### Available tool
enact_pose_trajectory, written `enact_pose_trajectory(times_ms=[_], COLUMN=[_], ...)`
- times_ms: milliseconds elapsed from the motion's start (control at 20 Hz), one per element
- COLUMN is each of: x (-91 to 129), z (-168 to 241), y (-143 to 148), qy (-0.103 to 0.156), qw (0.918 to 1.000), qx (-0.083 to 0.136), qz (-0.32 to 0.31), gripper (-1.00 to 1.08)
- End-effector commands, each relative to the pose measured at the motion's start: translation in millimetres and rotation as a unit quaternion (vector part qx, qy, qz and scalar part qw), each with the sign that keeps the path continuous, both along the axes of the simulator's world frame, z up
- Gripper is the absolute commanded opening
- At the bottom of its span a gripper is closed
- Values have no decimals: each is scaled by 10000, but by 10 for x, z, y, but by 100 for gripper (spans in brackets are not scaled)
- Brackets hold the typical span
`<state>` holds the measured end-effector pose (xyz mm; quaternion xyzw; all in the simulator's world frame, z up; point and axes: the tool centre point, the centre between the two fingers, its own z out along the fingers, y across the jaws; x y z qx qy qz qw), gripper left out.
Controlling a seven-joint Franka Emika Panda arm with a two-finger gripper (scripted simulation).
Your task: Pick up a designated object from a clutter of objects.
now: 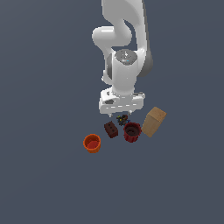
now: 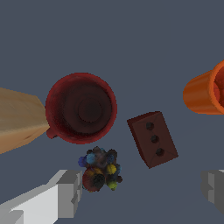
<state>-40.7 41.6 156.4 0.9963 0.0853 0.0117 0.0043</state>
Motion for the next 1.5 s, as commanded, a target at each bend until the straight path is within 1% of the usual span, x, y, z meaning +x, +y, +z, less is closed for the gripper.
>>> enact_pose_trajectory(times_ms=[0,300,600,750,1050,1450], x=[-142,-426,-594,-625,-621,-634], z=[-214,-563,-735,-764,-798,-1091], y=[81,216,283,295,291,293], qy=[28,85,116,122,125,124], qw=[9998,9988,9978,9976,9976,9976], qx=[-1,9,21,24,23,25], qz=[178,489,657,687,679,685], gripper=[100,100,100,100,100,100])
